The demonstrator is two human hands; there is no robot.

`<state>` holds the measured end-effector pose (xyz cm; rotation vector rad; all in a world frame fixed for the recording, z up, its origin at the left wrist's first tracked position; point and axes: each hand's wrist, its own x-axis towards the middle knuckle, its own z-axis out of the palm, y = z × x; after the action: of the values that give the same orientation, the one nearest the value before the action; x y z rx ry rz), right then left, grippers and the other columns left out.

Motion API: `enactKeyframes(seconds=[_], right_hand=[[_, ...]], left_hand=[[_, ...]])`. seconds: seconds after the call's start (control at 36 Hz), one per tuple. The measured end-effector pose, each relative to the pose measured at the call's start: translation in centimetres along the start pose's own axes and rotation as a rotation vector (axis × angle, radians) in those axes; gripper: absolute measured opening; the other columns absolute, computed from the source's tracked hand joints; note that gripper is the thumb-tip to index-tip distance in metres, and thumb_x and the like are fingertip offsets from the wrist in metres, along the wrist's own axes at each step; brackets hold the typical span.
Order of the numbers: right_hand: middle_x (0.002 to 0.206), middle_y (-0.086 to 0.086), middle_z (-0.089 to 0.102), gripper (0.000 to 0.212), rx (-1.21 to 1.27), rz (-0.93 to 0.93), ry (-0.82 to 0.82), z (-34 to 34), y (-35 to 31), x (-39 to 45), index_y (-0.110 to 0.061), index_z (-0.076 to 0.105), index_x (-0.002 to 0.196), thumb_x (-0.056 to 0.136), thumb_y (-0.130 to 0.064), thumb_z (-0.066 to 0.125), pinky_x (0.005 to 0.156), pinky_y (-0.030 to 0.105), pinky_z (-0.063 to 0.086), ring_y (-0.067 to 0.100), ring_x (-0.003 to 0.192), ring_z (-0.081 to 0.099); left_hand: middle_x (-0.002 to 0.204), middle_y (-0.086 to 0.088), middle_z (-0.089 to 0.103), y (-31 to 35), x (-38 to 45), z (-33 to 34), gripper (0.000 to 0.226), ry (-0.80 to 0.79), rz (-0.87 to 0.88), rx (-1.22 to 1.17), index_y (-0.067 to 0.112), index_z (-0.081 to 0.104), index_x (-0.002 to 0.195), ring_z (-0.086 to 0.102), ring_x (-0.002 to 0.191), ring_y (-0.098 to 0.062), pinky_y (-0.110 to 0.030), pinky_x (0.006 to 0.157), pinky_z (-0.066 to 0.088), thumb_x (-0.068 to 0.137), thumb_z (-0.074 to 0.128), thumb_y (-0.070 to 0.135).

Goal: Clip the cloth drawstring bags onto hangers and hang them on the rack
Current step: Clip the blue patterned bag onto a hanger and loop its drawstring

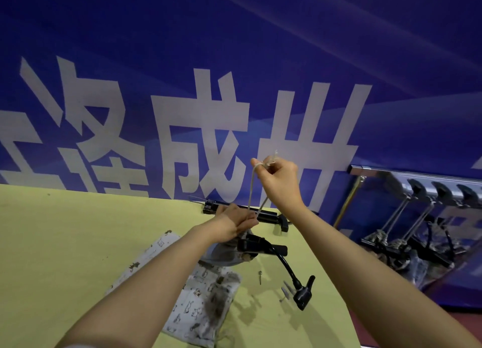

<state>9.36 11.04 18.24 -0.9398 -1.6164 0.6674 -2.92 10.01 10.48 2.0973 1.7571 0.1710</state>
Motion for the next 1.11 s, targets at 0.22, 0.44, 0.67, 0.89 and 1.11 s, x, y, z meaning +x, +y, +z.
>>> enactKeyframes(seconds=[0.22, 0.44, 0.67, 0.89, 1.11], right_hand=[[0.049, 0.0, 0.049, 0.035, -0.029, 0.049, 0.131, -0.4, 0.6, -0.4, -0.01, 0.055, 0.056, 0.089, -0.018, 0.064, 0.052, 0.014, 0.038, 0.006, 0.048, 0.044], [0.067, 0.027, 0.059, 0.036, 0.025, 0.074, 0.199, -1.9, 0.0, 0.0, 0.01, 0.06, 0.068, 0.09, -0.018, 0.062, 0.061, 0.034, 0.045, 0.032, 0.062, 0.051], [0.065, 0.027, 0.059, 0.036, 0.103, 0.012, 0.24, -5.5, -2.0, 1.1, 0.005, 0.058, 0.063, 0.089, -0.018, 0.063, 0.062, 0.034, 0.048, 0.036, 0.064, 0.054], [0.049, -0.001, 0.049, 0.034, 0.175, -0.119, 0.291, -13.1, -5.3, 2.7, -0.003, 0.057, 0.057, 0.089, -0.014, 0.064, 0.054, 0.012, 0.04, 0.004, 0.047, 0.043], [0.05, 0.022, 0.046, 0.044, 0.142, -0.219, 0.35, -22.9, -5.7, 2.1, 0.012, 0.05, 0.059, 0.088, -0.016, 0.064, 0.06, 0.033, 0.041, 0.024, 0.052, 0.04]], left_hand=[[0.069, 0.002, 0.042, 0.5, 0.5, 0.3, 0.036, -0.015, -0.008, 0.03, 0.024, 0.032, 0.057, 0.045, 0.085, -0.026, -0.034, 0.077, 0.02, 0.093, 0.035, 0.019], [0.085, 0.007, 0.068, -0.7, 0.6, -0.1, 0.041, 0.048, 0.156, -0.215, 0.034, 0.057, 0.078, 0.06, 0.087, -0.014, -0.039, 0.091, 0.043, 0.091, 0.03, 0.062], [0.1, -0.001, 0.064, 3.1, 0.9, -3.2, 0.027, 0.074, 0.161, -0.252, 0.021, 0.062, 0.1, 0.056, 0.103, -0.02, -0.032, 0.096, 0.04, 0.098, 0.041, 0.037], [0.097, 0.003, 0.064, 11.8, 0.8, -5.9, 0.024, 0.176, 0.158, -0.362, 0.035, 0.062, 0.104, 0.058, 0.107, -0.025, -0.044, 0.103, 0.042, 0.099, 0.039, 0.039], [0.13, -0.008, 0.058, 22.8, 0.9, -4.7, 0.034, 0.243, 0.233, -0.263, 0.015, 0.059, 0.125, 0.05, 0.125, -0.022, -0.021, 0.099, 0.033, 0.101, 0.035, 0.023]])
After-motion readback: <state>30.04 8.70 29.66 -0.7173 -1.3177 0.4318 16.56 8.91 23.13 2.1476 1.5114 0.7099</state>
